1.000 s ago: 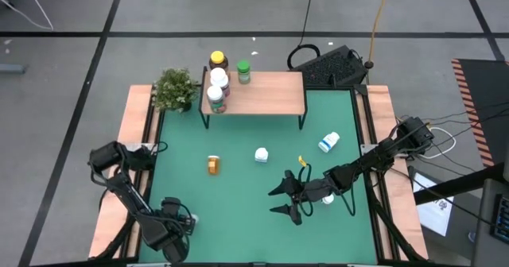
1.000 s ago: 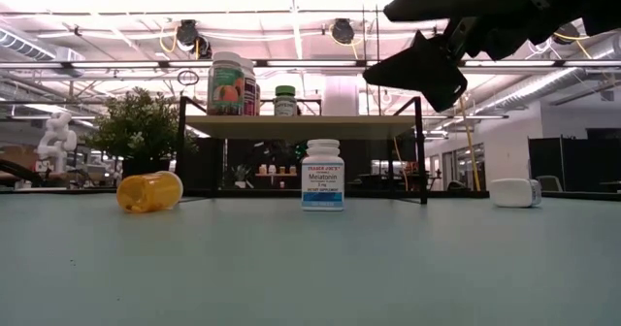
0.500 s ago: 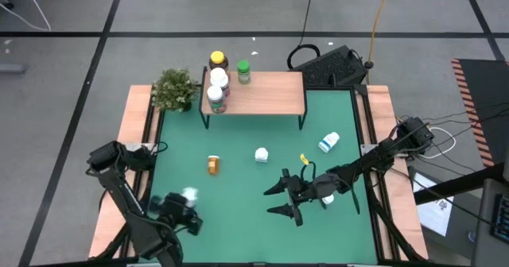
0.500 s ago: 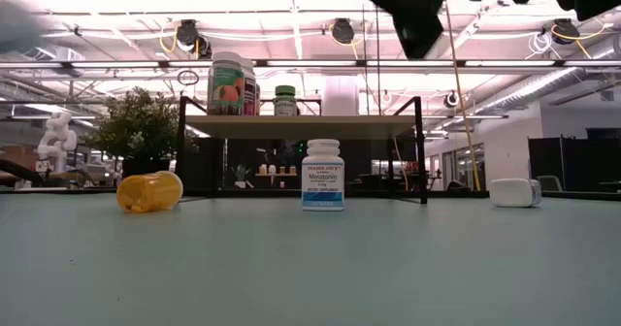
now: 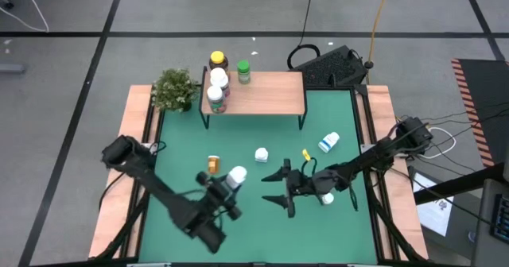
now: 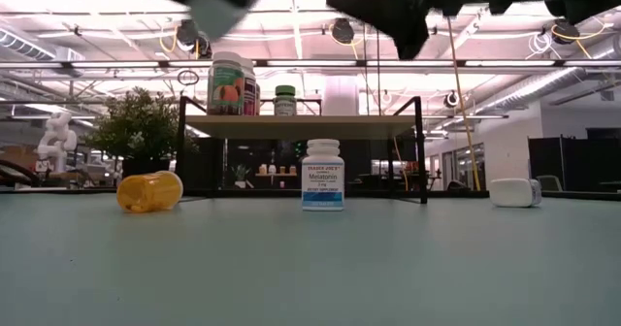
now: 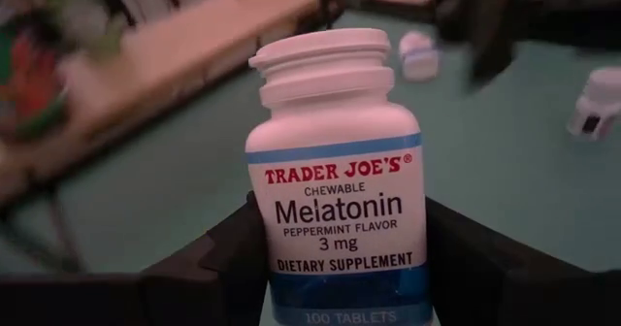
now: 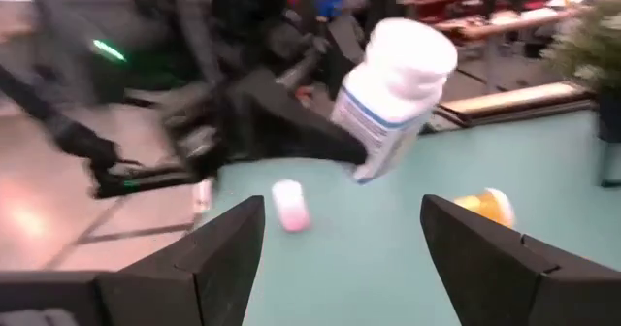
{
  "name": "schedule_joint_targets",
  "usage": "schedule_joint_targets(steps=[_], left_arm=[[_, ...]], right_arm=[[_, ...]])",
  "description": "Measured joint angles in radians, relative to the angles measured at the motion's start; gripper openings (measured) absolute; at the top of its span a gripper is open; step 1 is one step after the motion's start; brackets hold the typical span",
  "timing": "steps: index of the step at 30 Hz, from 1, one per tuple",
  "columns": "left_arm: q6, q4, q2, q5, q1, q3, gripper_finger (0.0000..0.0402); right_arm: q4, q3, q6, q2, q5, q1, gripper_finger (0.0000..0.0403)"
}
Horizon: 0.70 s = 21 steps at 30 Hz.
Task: Pick and place medicine bottles onto shelf by color
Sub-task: Put the bottom white and blue pill bottle on the shelf
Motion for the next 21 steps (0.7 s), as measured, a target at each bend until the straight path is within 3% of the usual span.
schedule_joint_targets(steps=[5,10,13,21], left_arm=[[0.524,0.377,0.003,-0.030,0.082,0.000,0.0224],[0.876,0.626,0.003,-0.017,0.115,0.001,0.0221],[0.969,0.675,0.003,-0.023,0.120,0.000,0.0221],[0.966,0.677,0.007,-0.030,0.121,0.001,0.0226]], right_arm=[[0.058,0.000,-0.011,0.010,0.009,-0.011,0.0270],[0.069,-0.001,-0.028,0.011,0.097,-0.015,0.0270],[0.081,-0.001,-0.035,0.011,0.132,-0.013,0.0270],[0.145,-0.003,-0.081,0.013,0.146,0.001,0.0270]])
